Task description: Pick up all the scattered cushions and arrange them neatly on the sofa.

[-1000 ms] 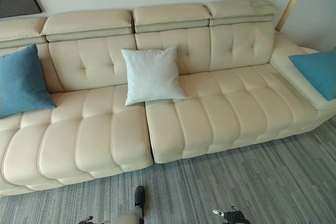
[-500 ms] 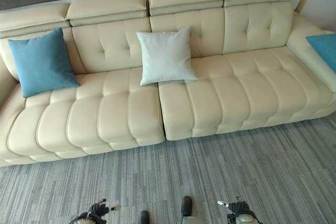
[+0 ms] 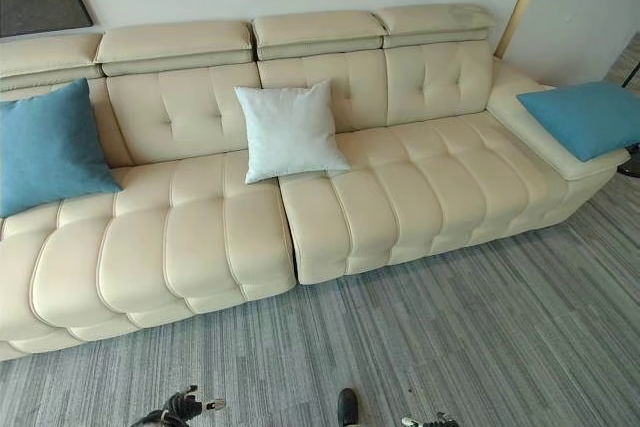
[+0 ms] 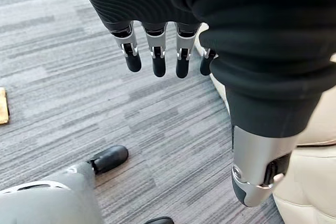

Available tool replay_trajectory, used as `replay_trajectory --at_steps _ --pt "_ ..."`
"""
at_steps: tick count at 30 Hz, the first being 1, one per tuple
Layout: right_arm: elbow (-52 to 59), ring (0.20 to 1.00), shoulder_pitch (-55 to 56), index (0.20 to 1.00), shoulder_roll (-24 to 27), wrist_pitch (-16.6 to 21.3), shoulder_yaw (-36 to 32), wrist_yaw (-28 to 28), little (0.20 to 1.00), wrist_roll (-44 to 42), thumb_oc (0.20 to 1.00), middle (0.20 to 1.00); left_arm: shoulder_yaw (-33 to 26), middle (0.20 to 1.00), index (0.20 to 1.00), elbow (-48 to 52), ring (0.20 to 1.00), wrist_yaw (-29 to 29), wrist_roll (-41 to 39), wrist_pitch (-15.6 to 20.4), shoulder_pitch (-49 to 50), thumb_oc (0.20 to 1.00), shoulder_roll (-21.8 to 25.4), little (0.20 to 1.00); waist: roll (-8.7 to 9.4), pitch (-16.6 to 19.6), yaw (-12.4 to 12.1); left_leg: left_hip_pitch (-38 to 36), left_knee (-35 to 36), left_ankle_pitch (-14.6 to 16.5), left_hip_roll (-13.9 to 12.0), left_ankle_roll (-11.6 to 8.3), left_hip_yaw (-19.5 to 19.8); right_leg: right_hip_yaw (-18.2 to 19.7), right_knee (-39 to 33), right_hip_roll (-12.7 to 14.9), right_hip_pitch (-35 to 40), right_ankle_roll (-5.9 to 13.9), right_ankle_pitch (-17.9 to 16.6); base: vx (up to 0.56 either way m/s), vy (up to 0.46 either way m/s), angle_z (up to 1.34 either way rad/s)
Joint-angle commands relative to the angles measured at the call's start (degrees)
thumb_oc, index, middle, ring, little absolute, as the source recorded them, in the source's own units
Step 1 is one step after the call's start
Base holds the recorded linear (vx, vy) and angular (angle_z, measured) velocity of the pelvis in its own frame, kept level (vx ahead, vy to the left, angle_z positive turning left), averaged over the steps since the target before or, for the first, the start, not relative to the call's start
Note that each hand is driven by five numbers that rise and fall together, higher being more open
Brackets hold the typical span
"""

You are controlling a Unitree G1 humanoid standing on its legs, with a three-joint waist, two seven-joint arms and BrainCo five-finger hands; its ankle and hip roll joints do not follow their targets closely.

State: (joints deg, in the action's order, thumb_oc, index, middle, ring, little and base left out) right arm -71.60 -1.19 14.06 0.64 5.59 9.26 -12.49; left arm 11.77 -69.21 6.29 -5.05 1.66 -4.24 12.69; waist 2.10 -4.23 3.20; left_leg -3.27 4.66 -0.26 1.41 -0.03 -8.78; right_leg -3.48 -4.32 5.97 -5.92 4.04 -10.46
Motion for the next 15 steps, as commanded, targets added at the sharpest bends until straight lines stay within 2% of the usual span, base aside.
replay_trajectory --at_steps 1,3,4,5,6,7,8,10,13,14,15 --pt "-1.0 1.0 -4.7 1.0 0.7 -0.1 -1.2 0.7 1.0 -1.8 1.0 1.0 0.0 1.0 1.0 -1.1 1.0 0.8 1.3 0.3 -2.4 1.0 1.3 1.0 -2.4 -4.3 1.2 3.6 -0.8 1.6 -2.4 -0.32 2.3 0.4 15.4 1.2 -0.3 4.72 14.2 -0.1 0.138 -0.36" --pt "-0.4 1.0 -4.7 1.0 0.2 -0.1 -1.3 0.9 1.0 -1.8 1.0 1.0 -0.2 1.0 1.0 -1.2 1.0 0.9 0.8 0.4 -2.9 1.0 1.5 1.0 -2.63 -5.3 1.3 2.4 -0.8 2.6 -2.7 -0.04 -0.9 -3.4 20.8 3.4 -3.3 5.14 13.7 0.03 0.078 -0.79" --pt "-0.2 1.0 -4.5 1.0 -0.1 -0.3 -1.5 1.1 1.0 -1.3 1.0 1.0 -0.2 1.0 1.0 -1.3 1.0 0.6 0.6 0.4 -3.1 1.0 1.5 1.0 -2.18 -5.4 1.2 1.3 -0.8 3.4 -3.0 -0.45 -3.9 -9.2 19.3 6.4 -3.7 5.14 12.0 0.07 0.023 -1.25" --pt "-0.2 1.0 -4.5 1.0 -0.1 -0.3 -1.6 1.1 1.0 -1.3 1.0 1.0 -0.2 1.0 1.0 -1.3 1.0 0.6 0.6 0.4 -3.1 1.0 1.5 1.0 -2.19 -5.5 1.1 1.1 -0.8 3.4 -3.0 -0.45 -4.0 -9.2 19.2 6.3 -3.6 5.15 11.9 0.1 -0.062 -1.65" --pt "-0.1 1.0 -4.6 1.0 0.0 -0.3 -1.6 1.5 1.0 -0.7 1.0 1.0 -0.5 1.0 1.0 -1.3 1.0 0.7 0.5 0.3 -3.3 1.0 1.6 1.0 -1.95 -5.6 1.1 0.6 -1.2 4.0 -3.7 -1.03 -6.9 -15.0 16.2 8.5 -3.7 4.95 10.2 0.16 -0.119 -1.78" --pt "0.1 1.0 -5.0 1.0 0.1 -0.4 -1.7 2.0 1.0 -0.5 1.0 1.0 -0.7 1.0 1.0 -1.2 1.0 0.6 0.3 0.2 -3.9 1.0 1.7 1.0 -1.98 -5.5 1.3 -0.4 -1.3 5.1 -4.7 -1.77 -9.3 -19.6 14.2 10.0 -4.9 5.75 8.8 0.19 -0.164 -1.45" --pt "0.3 1.0 -5.2 1.0 0.2 -0.5 -1.7 2.0 1.0 -0.3 1.0 1.0 -0.9 1.0 1.0 -1.0 1.0 0.6 0.3 0.2 -4.0 1.0 1.8 1.0 -1.84 -5.5 1.5 -0.6 -1.4 5.1 -5.2 -2.04 -10.4 -21.8 12.4 10.6 -5.4 5.94 7.6 0.2 -0.17 -1.75" --pt "0.7 1.0 -4.9 1.0 0.4 -0.6 -1.8 2.1 1.0 -0.3 1.0 1.0 -0.9 1.0 1.0 -1.6 1.0 0.6 1.2 0.1 -4.3 1.0 1.8 1.0 -1.76 -5.7 2.2 -2.0 -1.6 6.1 -6.1 -3.11 -12.4 -23.8 8.3 10.9 -5.8 6.96 5.5 0.17 -0.183 -1.48" --pt "0.3 1.0 -3.7 1.0 0.7 -0.6 -1.7 2.1 1.0 -0.4 1.0 1.0 -0.3 1.0 1.0 -2.2 1.0 0.5 2.3 0.2 -4.2 1.0 1.3 1.0 -1.29 -4.6 3.1 -3.2 -1.9 7.1 -5.7 -3.79 -13.4 -23.8 4.5 10.2 -3.9 7.01 3.8 0.26 -0.212 -0.25" --pt "-0.1 1.0 -3.2 1.0 0.9 -0.4 -1.9 2.1 1.0 -0.8 1.0 1.0 -0.1 1.0 1.0 -2.2 1.0 0.3 2.2 0.2 -4.3 1.0 0.9 1.0 -1.7 -4.1 3.8 -3.9 -2.4 7.4 -6.6 -4.43 -13.7 -23.3 4.6 9.5 -3.4 6.76 4.1 0.39 -0.386 -0.23" --pt "-0.5 1.0 -2.9 1.0 1.3 -0.2 -2.0 2.0 1.0 -1.0 1.0 1.0 0.5 1.0 1.0 -1.8 1.0 0.1 2.2 0.2 -4.5 1.0 0.2 1.0 -2.93 -3.8 4.9 -4.3 -4.1 7.6 -8.5 -5.61 -14.1 -22.3 5.8 8.3 -3.2 5.83 5.7 0.32 -0.325 -0.4"
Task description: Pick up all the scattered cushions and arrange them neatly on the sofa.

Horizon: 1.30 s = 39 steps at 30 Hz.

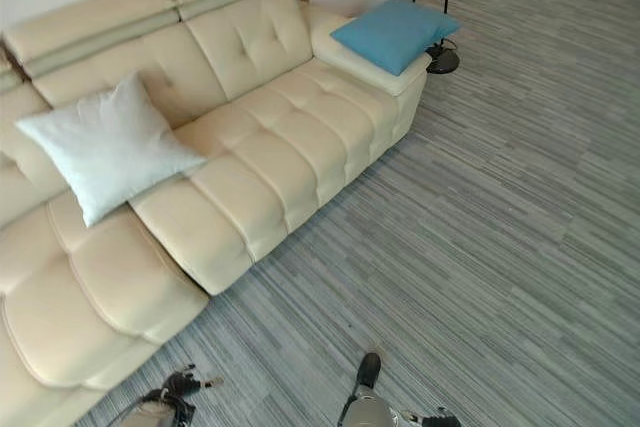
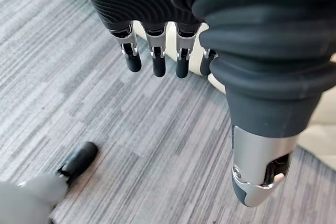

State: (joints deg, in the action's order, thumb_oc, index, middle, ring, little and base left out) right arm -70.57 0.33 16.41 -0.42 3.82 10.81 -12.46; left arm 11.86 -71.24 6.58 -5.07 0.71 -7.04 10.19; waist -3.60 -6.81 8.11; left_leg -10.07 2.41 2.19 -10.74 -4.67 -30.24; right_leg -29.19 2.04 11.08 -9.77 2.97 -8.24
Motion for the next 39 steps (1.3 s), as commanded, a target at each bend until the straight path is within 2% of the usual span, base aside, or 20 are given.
replay_trajectory --at_steps 1,4,5,7,8,9,11,13,14,16,21,23,25,27,30,32,34,35,36,39 --pt "-1.6 1.0 -4.4 1.0 -1.0 0.9 -0.2 0.5 1.0 -1.1 1.0 1.0 0.4 1.0 1.0 0.3 1.0 -0.2 2.2 1.2 -1.7 1.0 2.7 1.0 2.71 -1.2 0.0 2.5 -1.9 5.2 3.6 -1.03 7.3 3.4 -0.5 3.2 0.6 6.85 3.5 0.24 -0.281 -0.52" --pt "-2.2 1.0 -4.4 1.0 -0.6 1.2 -0.1 0.2 1.0 -1.8 1.0 1.0 1.1 1.0 1.0 0.9 1.0 -0.5 1.3 1.4 -1.5 1.0 2.1 1.0 1.21 -1.0 1.3 4.0 -10.6 4.5 -0.9 -3.5 6.4 4.7 0.4 0.8 1.8 3.82 7.6 0.23 -0.31 -0.19" --pt "-2.1 1.0 -4.7 1.0 -0.1 1.5 0.2 0.3 1.0 -2.0 1.0 1.0 1.4 1.0 1.0 1.9 1.0 -0.7 0.6 1.5 -1.4 1.0 2.0 1.0 1.17 -1.7 0.8 6.7 -19.4 0.9 -3.2 -3.69 8.8 6.4 -0.5 -1.5 3.8 1.8 9.3 0.26 -0.351 -0.28" --pt "-1.6 1.0 -5.4 1.0 0.4 1.7 0.4 0.4 1.0 -1.8 1.0 1.0 1.3 1.0 1.0 2.3 1.0 -0.6 -0.3 1.7 -1.0 1.0 1.7 1.0 1.64 -2.2 0.3 9.3 -25.1 -3.1 -2.6 -3.14 12.4 7.7 -0.9 -2.7 4.7 -0.46 10.0 0.23 -0.291 -0.97" --pt "-1.2 1.0 -5.7 1.0 0.8 1.8 1.0 0.2 1.0 -1.9 1.0 1.0 1.6 1.0 1.0 2.3 1.0 -0.6 -1.3 1.8 -0.4 1.0 1.3 1.0 2.64 -2.9 -0.9 14.4 -29.0 -1.0 1.1 -1.1 18.4 11.6 -0.6 -3.6 5.8 -1.15 11.9 0.18 -0.171 -1.28" --pt "-1.2 1.0 -5.7 1.0 0.8 1.8 1.0 0.2 1.0 -1.9 1.0 1.0 1.6 1.0 1.0 2.3 1.0 -0.6 -1.3 1.8 -0.4 1.0 1.3 1.0 2.6 -2.9 -0.9 14.5 -29.1 -0.9 1.1 -1.09 18.4 11.7 -0.6 -3.6 5.8 -1.14 11.9 0.31 -0.11 -1.25" --pt "-1.0 1.0 -6.2 1.0 1.0 2.2 2.2 0.2 1.0 -1.7 1.0 1.0 1.7 1.0 1.0 1.9 1.0 -0.6 -1.9 1.9 0.3 1.0 0.7 1.0 3.3 -3.9 -3.5 19.0 -21.6 3.9 8.0 1.3 25.1 17.6 -0.7 -4.8 7.3 -0.26 12.9 0.29 0.003 -0.98" --pt "-1.0 1.0 -6.4 1.0 1.1 2.5 2.9 0.3 1.0 -1.4 1.0 1.0 1.5 1.0 1.0 1.5 1.0 -0.6 -2.3 2.0 0.5 1.0 0.6 1.0 2.95 -4.3 -4.9 20.6 -16.9 2.1 10.6 0.97 29.7 19.8 -1.0 -6.1 8.1 0.0 13.3 0.26 0.004 -1.21" --pt "-1.0 1.0 -6.5 1.0 1.2 2.7 3.3 0.2 1.0 -1.0 1.0 1.0 1.4 1.0 1.0 1.3 1.0 -0.7 -2.8 2.1 0.6 1.0 0.6 1.0 2.05 -4.6 -6.2 21.6 -10.9 -1.6 11.7 0.46 33.9 21.9 -1.3 -7.6 9.4 0.05 14.1 0.3 -0.006 -0.97" --pt "-1.1 1.0 -6.6 1.0 1.4 2.7 3.6 0.5 1.0 -0.9 1.0 1.0 1.3 1.0 1.0 0.8 1.0 -0.4 -3.0 2.0 0.8 1.0 0.6 1.0 0.89 -5.4 -7.5 24.3 -5.5 -7.1 11.5 0.19 36.4 24.0 -1.2 -9.2 11.1 -0.34 15.3 0.32 0.03 -0.55" --pt "-1.8 1.0 -6.9 1.0 1.1 2.4 4.1 0.4 1.0 -0.5 1.0 1.0 0.0 1.0 1.0 -0.8 1.0 -0.2 -3.5 1.9 2.0 1.0 0.5 1.0 0.11 -5.7 -9.9 26.3 -1.2 -11.2 11.9 0.33 36.0 29.9 -2.3 -11.0 16.2 -0.54 18.3 0.32 0.105 -0.73" --pt "-2.0 1.0 -7.3 1.0 0.6 2.2 4.1 0.0 1.0 -0.1 1.0 1.0 -0.5 1.0 1.0 -1.6 1.0 -0.1 -2.7 1.8 2.3 1.0 1.0 1.0 1.18 -3.9 -10.0 25.4 -2.7 -10.1 12.4 1.31 34.8 30.5 -2.2 -9.2 18.0 0.21 19.7 0.41 0.179 -0.98" --pt "-2.0 1.0 -7.2 1.0 0.3 2.1 4.3 -0.7 1.0 0.4 1.0 1.0 -0.5 1.0 1.0 -1.5 1.0 -0.3 -2.1 1.7 2.4 1.0 1.5 1.0 2.32 -3.0 -10.4 25.3 -4.8 -8.2 12.7 2.52 33.6 31.0 1.0 -8.1 17.5 1.02 20.5 0.38 0.14 -0.72" --pt "-1.8 1.0 -7.4 1.0 -0.1 1.8 4.3 -1.5 1.0 0.6 1.0 1.0 -1.2 1.0 1.0 -1.1 1.0 -0.4 -2.6 1.5 1.8 1.0 2.5 1.0 3.3 -2.7 -10.5 24.2 -7.2 -4.9 12.9 4.61 31.8 30.2 11.6 -7.1 13.5 3.31 19.7 0.34 0.124 -0.43" --pt "-0.7 1.0 -7.5 1.0 0.0 1.7 4.0 -1.6 1.0 0.3 1.0 1.0 -0.8 1.0 1.0 0.1 1.0 -0.2 -3.1 1.6 1.0 1.0 3.4 1.0 2.56 -3.9 -9.4 20.4 -7.7 -2.1 12.8 6.59 29.8 26.4 27.4 -4.6 5.3 6.27 11.7 0.19 0.082 -0.24" --pt "-0.3 1.0 -7.3 1.0 -0.2 1.9 4.0 -1.3 1.0 0.4 1.0 1.0 -0.4 1.0 1.0 0.5 1.0 -0.1 -3.4 1.6 0.8 1.0 3.4 1.0 1.73 -4.7 -8.9 17.7 -6.9 -0.9 12.3 6.91 29.3 22.8 29.9 -2.5 1.6 5.29 11.1 0.22 0.058 0.04" --pt "0.0 1.0 -7.7 1.0 -0.3 2.1 4.0 -1.3 1.0 0.7 1.0 1.0 -0.1 1.0 1.0 0.6 1.0 -0.2 -3.2 1.7 0.2 1.0 3.4 1.0 1.34 -5.2 -8.2 15.0 -6.0 0.9 11.6 6.2 28.6 17.1 21.8 -0.1 -1.1 3.67 13.5 0.32 -0.075 0.06" --pt "0.1 1.0 -7.8 1.0 -0.3 1.9 4.1 -1.2 1.0 0.8 1.0 1.0 -0.2 1.0 1.0 0.7 1.0 -0.2 -3.1 1.8 0.1 1.0 3.3 1.0 1.57 -5.6 -7.8 14.2 -5.8 1.5 11.7 5.95 28.5 16.1 18.2 0.5 -1.5 3.86 12.8 0.4 -0.223 -0.2" --pt "0.2 1.0 -8.0 1.0 -0.1 1.6 4.0 -1.0 1.0 1.0 1.0 1.0 -0.1 1.0 1.0 0.6 1.0 -0.2 -2.8 2.0 -0.2 1.0 3.3 1.0 2.24 -6.3 -7.1 12.0 -5.0 2.7 11.9 5.17 28.6 15.1 8.6 1.1 -2.7 4.83 8.9 0.35 -0.229 -0.19" --pt "0.3 1.0 -8.1 1.0 -0.2 1.1 3.7 -0.8 1.0 1.6 1.0 1.0 -0.5 1.0 1.0 0.1 1.0 0.1 -1.9 2.4 -1.0 1.0 3.3 1.0 2.32 -7.0 -5.6 8.8 -3.5 3.8 11.1 3.57 29.0 14.2 -2.0 1.7 -5.4 6.91 4.2 0.41 -0.255 0.07"
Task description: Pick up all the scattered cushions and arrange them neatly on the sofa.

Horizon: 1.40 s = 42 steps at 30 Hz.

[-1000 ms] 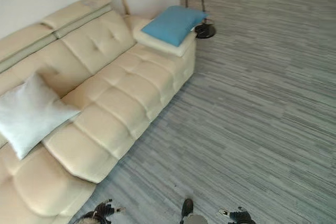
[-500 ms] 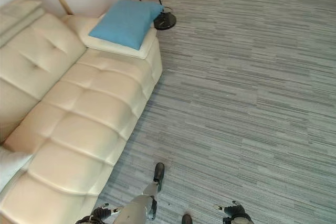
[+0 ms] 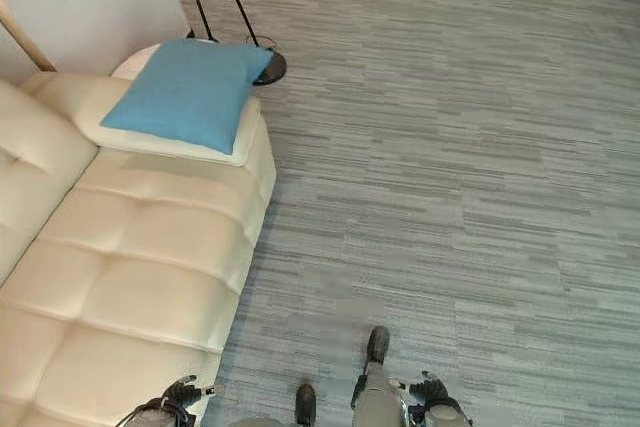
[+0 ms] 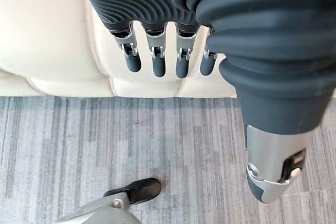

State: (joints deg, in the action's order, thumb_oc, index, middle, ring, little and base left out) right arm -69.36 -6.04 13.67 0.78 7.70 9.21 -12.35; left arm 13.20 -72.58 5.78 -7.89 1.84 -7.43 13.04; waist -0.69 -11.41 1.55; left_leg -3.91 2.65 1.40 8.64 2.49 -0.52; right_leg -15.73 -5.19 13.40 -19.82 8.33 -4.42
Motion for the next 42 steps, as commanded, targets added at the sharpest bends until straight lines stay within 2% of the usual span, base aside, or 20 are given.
replay_trajectory --at_steps 1,3,6,9,10,11,14,16,18,19,20,22,25,28,30,33,34,38,39,42 --pt "-1.4 1.0 -1.3 1.0 2.4 -0.5 -0.6 0.9 1.0 2.1 1.0 1.0 -2.1 1.0 1.0 0.5 1.0 1.1 1.6 1.4 -1.0 1.0 0.3 1.0 -0.66 -2.1 1.7 -0.4 -2.3 5.9 -9.1 -4.69 -0.7 0.0 1.7 0.1 3.2 2.76 -2.3 0.7 -0.402 0.39" --pt "-1.9 1.0 -0.3 1.0 2.5 -0.3 -0.8 0.7 1.0 2.1 1.0 1.0 -1.8 1.0 1.0 -0.1 1.0 1.3 2.8 1.4 -0.8 1.0 0.0 1.0 0.03 -1.0 2.1 -2.2 -2.0 7.4 -8.5 -4.89 -0.4 0.3 1.3 0.3 4.5 2.51 -4.2 0.5 -0.286 0.33" --pt "-3.4 1.0 0.8 1.0 2.7 0.2 -0.6 0.5 1.0 1.9 1.0 1.0 -1.6 1.0 1.0 -0.5 1.0 1.1 2.6 1.2 -0.2 1.0 -1.3 1.0 -1.18 1.0 3.2 -4.3 -3.6 8.6 -12.0 -6.69 0.1 0.8 4.2 -1.7 5.7 0.88 -3.5 0.45 -0.296 0.32" --pt "-3.9 1.0 0.9 1.0 3.2 0.8 -0.4 0.6 1.0 1.1 1.0 1.0 -0.6 1.0 1.0 0.4 1.0 0.8 2.2 1.2 -0.2 1.0 -2.2 1.0 -2.62 2.2 3.5 -3.5 -7.2 3.9 -14.5 -8.82 0.8 0.3 4.7 -4.5 7.6 -1.31 -0.5 0.28 -0.265 -0.17" --pt "-3.9 1.0 0.9 1.0 3.3 0.8 -0.4 0.6 1.0 1.1 1.0 1.0 -0.6 1.0 1.0 0.4 1.0 0.8 2.2 1.2 -0.2 1.0 -2.2 1.0 -2.67 2.2 3.5 -3.5 -7.3 3.9 -14.6 -8.85 0.9 0.3 4.7 -4.6 7.7 -1.33 -0.4 0.31 -0.274 -0.11" --pt "-3.7 1.0 1.0 1.0 3.6 1.0 -0.2 0.7 1.0 1.0 1.0 1.0 -0.5 1.0 1.0 0.8 1.0 0.7 1.7 1.1 0.0 1.0 -2.5 1.0 -2.91 2.4 3.3 -2.5 -11.4 1.1 -14.6 -9.48 1.8 0.6 4.4 -6.0 9.2 -2.55 1.1 0.21 -0.183 -0.05" --pt "-3.4 1.0 0.8 1.0 4.1 1.0 0.0 0.9 1.0 0.9 1.0 1.0 -0.1 1.0 1.0 1.6 1.0 0.6 1.0 1.0 -0.1 1.0 -2.6 1.0 -2.51 1.9 2.8 0.3 -18.0 -2.0 -14.1 -9.4 2.7 1.0 4.1 -6.9 11.9 -3.98 3.6 0.21 -0.166 -0.23" --pt "-3.3 1.0 0.8 1.0 4.4 1.1 0.1 1.0 1.0 0.8 1.0 1.0 0.1 1.0 1.0 1.9 1.0 0.5 0.5 1.0 0.1 1.0 -2.9 1.0 -2.12 1.6 2.2 2.6 -18.4 -0.7 -13.0 -8.77 2.3 1.2 3.9 -6.9 13.4 -4.03 4.7 0.19 -0.09 -0.19" --pt "-3.4 1.0 0.8 1.0 5.3 1.2 0.2 1.1 1.0 1.2 1.0 1.0 -0.1 1.0 1.0 1.5 1.0 0.2 0.7 0.9 0.5 1.0 -3.2 1.0 -1.23 1.4 0.9 6.6 -14.6 3.9 -11.7 -7.72 -1.0 1.0 3.2 -5.9 16.0 -3.44 6.1 0.35 -0.089 0.12" --pt "-3.6 1.0 1.0 1.0 5.6 1.2 0.3 1.5 1.0 1.7 1.0 1.0 -0.7 1.0 1.0 1.8 1.0 0.3 0.6 1.0 1.4 1.0 -2.8 1.0 -1.61 0.5 -1.3 12.0 -8.2 -2.4 -12.2 -7.83 -4.6 0.0 1.5 -7.0 20.4 -3.1 7.5 0.43 -0.029 0.25" --pt "-3.6 1.0 1.2 1.0 5.4 1.0 0.5 1.8 1.0 1.8 1.0 1.0 -0.8 1.0 1.0 2.1 1.0 0.5 0.5 1.0 1.7 1.0 -2.5 1.0 -1.92 -0.1 -2.1 14.0 -6.3 -5.9 -13.1 -8.13 -6.8 -0.5 1.4 -7.5 22.0 -3.33 8.4 0.4 0.016 0.44" --pt "-3.5 1.0 1.1 1.0 5.1 0.6 1.0 1.9 1.0 2.2 1.0 1.0 -1.4 1.0 1.0 2.1 1.0 0.7 0.2 1.2 2.3 1.0 -2.0 1.0 -2.35 -0.5 -3.8 16.2 -3.2 -8.5 -14.0 -8.37 -8.9 -0.9 1.5 -8.2 24.6 -3.58 10.3 0.3 0.085 0.38" --pt "-3.8 1.0 0.9 1.0 4.5 0.6 1.5 1.5 1.0 3.4 1.0 1.0 -3.1 1.0 1.0 -0.2 1.0 0.6 0.0 0.8 4.3 1.0 -1.7 1.0 -2.26 0.4 -5.6 15.1 -0.7 -9.5 -12.9 -7.84 -5.7 0.1 1.9 -9.0 28.0 -3.3 12.2 0.36 0.135 -0.31" --pt "-3.7 1.0 1.0 1.0 3.5 0.6 2.1 0.8 1.0 4.0 1.0 1.0 -4.1 1.0 1.0 -2.0 1.0 0.2 1.3 0.4 5.5 1.0 -0.9 1.0 -0.31 2.2 -6.6 15.0 -3.1 -7.5 -11.8 -6.35 -5.6 0.5 2.6 -7.4 29.5 -2.53 13.4 0.34 0.18 -0.03" --pt "-2.8 1.0 1.2 1.0 2.1 0.2 2.4 -0.3 1.0 4.4 1.0 1.0 -4.6 1.0 1.0 -2.1 1.0 0.3 1.8 0.0 5.2 1.0 0.2 1.0 1.57 3.0 -7.2 14.6 -6.7 -3.6 -10.1 -3.96 -5.6 1.0 11.2 -4.4 27.2 -0.93 13.2 0.27 0.212 -0.17" --pt "-1.6 1.0 0.9 1.0 1.8 0.2 2.6 -0.6 1.0 4.3 1.0 1.0 -4.6 1.0 1.0 -0.8 1.0 0.5 1.1 0.0 4.0 1.0 1.2 1.0 1.17 2.2 -6.5 13.1 -7.4 -1.4 -9.1 -2.11 -4.6 2.5 23.2 -2.8 21.0 0.43 11.5 0.13 0.134 0.16" --pt "-1.2 1.0 0.8 1.0 1.6 0.2 2.6 -0.6 1.0 3.7 1.0 1.0 -4.0 1.0 1.0 -0.1 1.0 0.7 0.6 0.2 3.4 1.0 1.3 1.0 0.44 1.7 -5.4 11.4 -7.1 -0.7 -8.7 -1.46 -3.4 5.1 27.3 -3.6 17.3 -0.35 10.1 0.18 0.07 0.43" --pt "-1.1 1.0 0.6 1.0 1.5 0.4 2.6 -0.6 1.0 2.4 1.0 1.0 -2.6 1.0 1.0 1.1 1.0 0.8 0.3 0.8 2.1 1.0 1.2 1.0 -0.14 1.2 -3.3 9.0 -6.3 0.2 -7.8 -1.63 -0.6 10.1 21.4 -4.7 14.5 -1.41 10.1 0.2 -0.053 0.67" --pt "-1.3 1.0 0.5 1.0 1.4 0.2 2.4 -0.6 1.0 1.8 1.0 1.0 -1.9 1.0 1.0 1.3 1.0 0.8 0.4 1.0 1.4 1.0 1.0 1.0 0.07 1.1 -2.1 8.1 -5.7 0.6 -7.1 -1.77 1.3 14.5 16.7 -5.5 12.7 -0.93 8.2 0.23 -0.146 0.69" --pt "-1.9 1.0 0.8 1.0 1.1 -0.1 2.2 -0.6 1.0 1.3 1.0 1.0 -0.9 1.0 1.0 1.3 1.0 0.8 0.4 1.3 0.1 1.0 0.7 1.0 0.48 0.4 0.1 5.9 -4.7 1.6 -6.3 -2.4 5.5 21.2 10.1 -5.9 8.8 0.4 3.2 0.2 -0.173 1.05"
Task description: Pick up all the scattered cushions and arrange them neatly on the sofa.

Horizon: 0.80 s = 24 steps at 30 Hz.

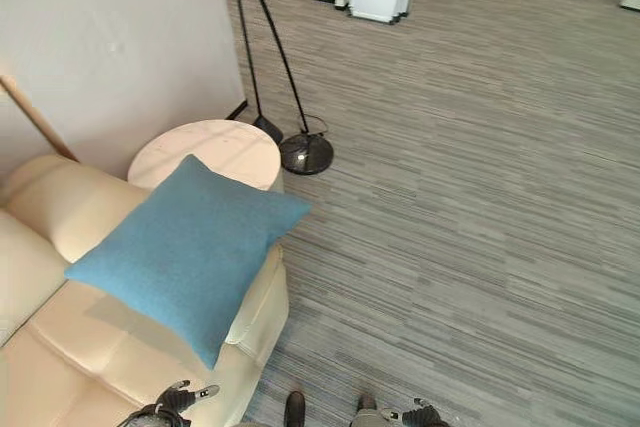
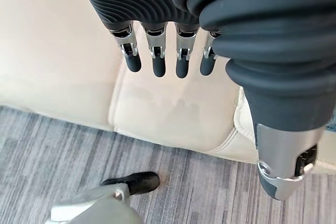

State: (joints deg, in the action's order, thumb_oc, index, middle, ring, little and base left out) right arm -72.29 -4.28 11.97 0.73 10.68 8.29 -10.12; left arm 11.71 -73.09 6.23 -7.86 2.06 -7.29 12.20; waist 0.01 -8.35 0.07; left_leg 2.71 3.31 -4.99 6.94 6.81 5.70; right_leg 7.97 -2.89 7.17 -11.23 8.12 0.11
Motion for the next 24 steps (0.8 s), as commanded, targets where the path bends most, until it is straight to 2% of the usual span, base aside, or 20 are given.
replay_trajectory --at_steps 1,4,7,9,12,13,14,17,18,21,22,24 --pt "0.9 1.0 -0.9 1.0 2.8 -0.2 -0.8 0.3 1.0 -0.8 1.0 1.0 0.8 1.0 1.0 1.7 1.0 0.3 0.5 1.2 -0.2 1.0 1.5 1.0 -0.21 -2.8 2.0 -1.3 -5.1 8.2 -4.6 -6.95 0.2 -2.2 7.2 0.2 -0.4 0.82 -1.8 0.17 -0.193 0.78" --pt "0.2 1.0 -0.4 1.0 2.7 -0.2 -0.9 -0.1 1.0 -0.5 1.0 1.0 0.8 1.0 1.0 1.1 1.0 0.0 0.8 1.2 -0.3 1.0 1.3 1.0 0.66 -1.9 2.1 -2.5 -4.2 8.4 -4.6 -7.67 2.5 -1.7 5.4 -0.1 1.3 0.63 -1.8 0.15 -0.193 0.94" --pt "-0.6 1.0 -0.3 1.0 3.3 0.3 -0.2 -0.3 1.0 0.1 1.0 1.0 0.1 1.0 1.0 0.7 1.0 -0.4 0.1 1.2 0.8 1.0 0.9 1.0 0.68 -0.3 1.5 -3.6 -3.3 8.1 -8.0 -9.48 3.7 -3.3 4.2 -1.5 3.6 -0.64 -1.2 0.22 -0.351 0.74" --pt "-0.7 1.0 -0.2 1.0 3.8 0.8 0.0 -0.1 1.0 0.2 1.0 1.0 -0.1 1.0 1.0 0.5 1.0 -0.4 -0.4 1.0 1.1 1.0 1.1 1.0 0.61 -0.1 1.1 -3.1 -4.5 7.9 -10.8 -11.25 5.3 -5.4 4.9 -3.2 5.2 -2.2 1.2 0.16 -0.391 0.49" --pt "-0.4 1.0 -0.4 1.0 4.5 1.4 0.1 0.1 1.0 0.2 1.0 1.0 -0.6 1.0 1.0 0.7 1.0 -0.4 -1.4 1.0 1.2 1.0 1.1 1.0 0.75 -0.5 0.9 -1.1 -8.9 7.7 -12.0 -12.35 4.5 -8.5 6.0 -3.4 6.8 -3.42 3.2 0.11 -0.305 0.68" --pt "-0.1 1.0 -0.8 1.0 5.1 1.4 0.0 0.5 1.0 -0.1 1.0 1.0 -0.6 1.0 1.0 1.1 1.0 -0.2 -1.8 1.0 0.9 1.0 1.2 1.0 1.62 -1.7 0.9 2.1 -15.5 7.0 -12.1 -11.89 0.1 -11.0 6.1 -2.5 8.9 -4.01 4.1 0.06 -0.285 0.8" --pt "-0.1 1.0 -0.9 1.0 5.2 1.2 -0.1 0.6 1.0 -0.1 1.0 1.0 -0.6 1.0 1.0 1.3 1.0 0.0 -1.9 1.0 0.8 1.0 1.3 1.0 1.81 -2.0 0.9 3.2 -17.7 7.3 -12.4 -11.4 -2.8 -12.2 6.2 -2.2 9.5 -4.27 4.5 0.05 -0.269 0.78" --pt "-0.2 1.0 -0.9 1.0 5.6 0.8 -0.2 0.8 1.0 -0.3 1.0 1.0 -0.6 1.0 1.0 1.8 1.0 -0.1 -1.3 1.0 1.3 1.0 1.4 1.0 1.75 -2.3 0.6 5.1 -18.1 7.5 -13.2 -10.07 -10.9 -15.2 5.6 -1.8 11.7 -4.72 5.6 0.07 -0.132 0.83" --pt "0.0 1.0 -0.7 1.0 5.8 0.7 -0.5 0.9 1.0 -0.6 1.0 1.0 -0.6 1.0 1.0 1.7 1.0 -0.2 -0.8 0.8 1.7 1.0 1.5 1.0 1.24 -2.0 0.4 6.2 -15.5 5.7 -13.5 -9.79 -14.9 -17.5 4.9 -2.0 12.8 -4.73 6.0 0.13 -0.068 0.74" --pt "-0.1 1.0 -0.6 1.0 5.8 0.6 -0.6 1.4 1.0 -0.5 1.0 1.0 -0.7 1.0 1.0 1.4 1.0 -0.2 0.1 0.5 2.0 1.0 1.7 1.0 0.32 -1.4 -0.2 7.4 -10.4 1.8 -13.4 -10.42 -18.6 -20.0 3.4 -3.0 14.7 -4.54 6.8 0.13 -0.012 0.85" --pt "-0.2 1.0 -0.6 1.0 5.7 0.5 -0.6 1.6 1.0 -0.5 1.0 1.0 -0.7 1.0 1.0 1.3 1.0 -0.2 0.4 0.5 2.1 1.0 1.7 1.0 0.26 -1.3 -0.5 8.6 -9.4 -0.3 -13.7 -11.09 -19.2 -21.0 2.6 -3.1 15.6 -4.45 7.1 0.2 0.039 0.85" --pt "0.3 1.0 -0.6 1.0 5.2 0.5 -0.2 1.6 1.0 -0.4 1.0 1.0 -1.6 1.0 1.0 0.9 1.0 -0.2 0.3 0.3 2.5 1.0 1.8 1.0 0.15 -1.3 -1.3 8.4 -5.4 -1.3 -14.3 -11.32 -21.3 -22.3 2.0 -3.7 17.3 -4.12 7.5 0.21 0.066 0.5"
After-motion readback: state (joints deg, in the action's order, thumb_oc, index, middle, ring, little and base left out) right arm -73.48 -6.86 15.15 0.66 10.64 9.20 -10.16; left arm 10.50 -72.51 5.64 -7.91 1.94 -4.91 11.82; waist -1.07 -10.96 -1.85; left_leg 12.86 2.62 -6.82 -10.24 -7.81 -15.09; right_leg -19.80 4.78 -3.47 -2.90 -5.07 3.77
